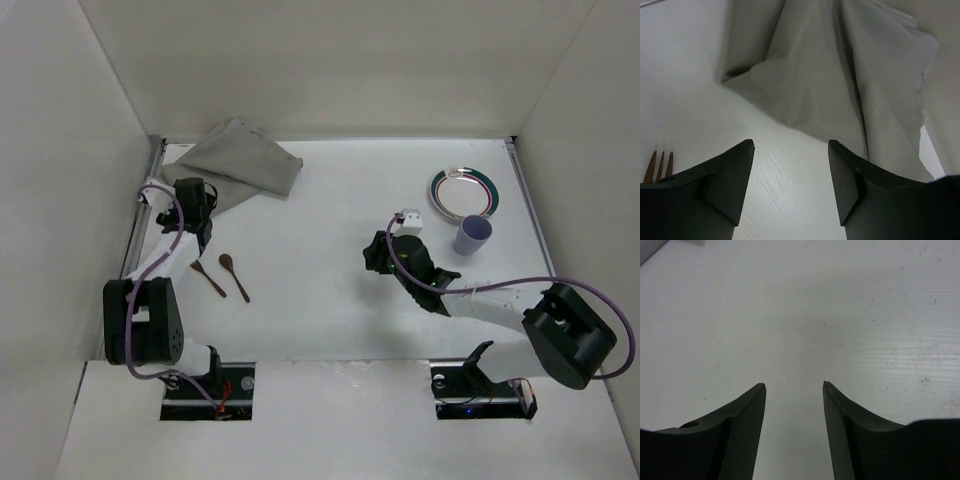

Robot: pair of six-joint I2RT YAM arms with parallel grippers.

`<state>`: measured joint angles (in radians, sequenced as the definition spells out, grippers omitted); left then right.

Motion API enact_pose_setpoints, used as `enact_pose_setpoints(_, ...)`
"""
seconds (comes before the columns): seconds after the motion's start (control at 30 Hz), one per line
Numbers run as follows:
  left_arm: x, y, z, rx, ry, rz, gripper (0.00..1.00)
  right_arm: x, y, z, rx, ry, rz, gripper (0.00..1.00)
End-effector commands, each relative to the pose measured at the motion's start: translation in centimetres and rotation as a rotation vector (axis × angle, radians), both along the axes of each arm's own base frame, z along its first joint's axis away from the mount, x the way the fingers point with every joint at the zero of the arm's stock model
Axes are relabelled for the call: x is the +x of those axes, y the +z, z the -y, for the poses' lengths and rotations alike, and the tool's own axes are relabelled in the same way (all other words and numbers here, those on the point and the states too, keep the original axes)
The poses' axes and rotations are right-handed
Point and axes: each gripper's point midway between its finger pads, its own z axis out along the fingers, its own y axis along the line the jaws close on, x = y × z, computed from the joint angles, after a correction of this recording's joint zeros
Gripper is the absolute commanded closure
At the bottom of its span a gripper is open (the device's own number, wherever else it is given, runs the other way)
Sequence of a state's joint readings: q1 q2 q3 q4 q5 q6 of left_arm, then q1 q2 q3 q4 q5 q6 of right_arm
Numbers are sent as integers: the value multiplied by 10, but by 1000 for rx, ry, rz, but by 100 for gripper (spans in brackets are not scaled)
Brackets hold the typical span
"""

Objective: Set the dinner table for one person

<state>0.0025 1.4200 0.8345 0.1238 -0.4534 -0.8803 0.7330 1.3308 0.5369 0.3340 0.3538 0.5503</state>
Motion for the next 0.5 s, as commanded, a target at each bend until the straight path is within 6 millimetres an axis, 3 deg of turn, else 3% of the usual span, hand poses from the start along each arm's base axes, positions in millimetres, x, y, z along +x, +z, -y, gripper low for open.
enact_pose_setpoints(0.0, 29, 17, -24, -31, 37, 79, 41, 12, 29, -17, 67, 22, 70, 44)
enact_pose_setpoints(0.2, 56, -16, -51, -46, 45, -4, 42, 10, 30, -15, 79, 17, 71, 44)
enact_pose_setpoints(0.37, 71, -41, -55, -45, 38, -82, 43, 12, 23, -17, 63, 21, 55, 43)
enact_pose_setpoints(0.47, 76, -57, -47, -59, 16, -113, 59, 14, 27, -15, 53, 13, 72, 43)
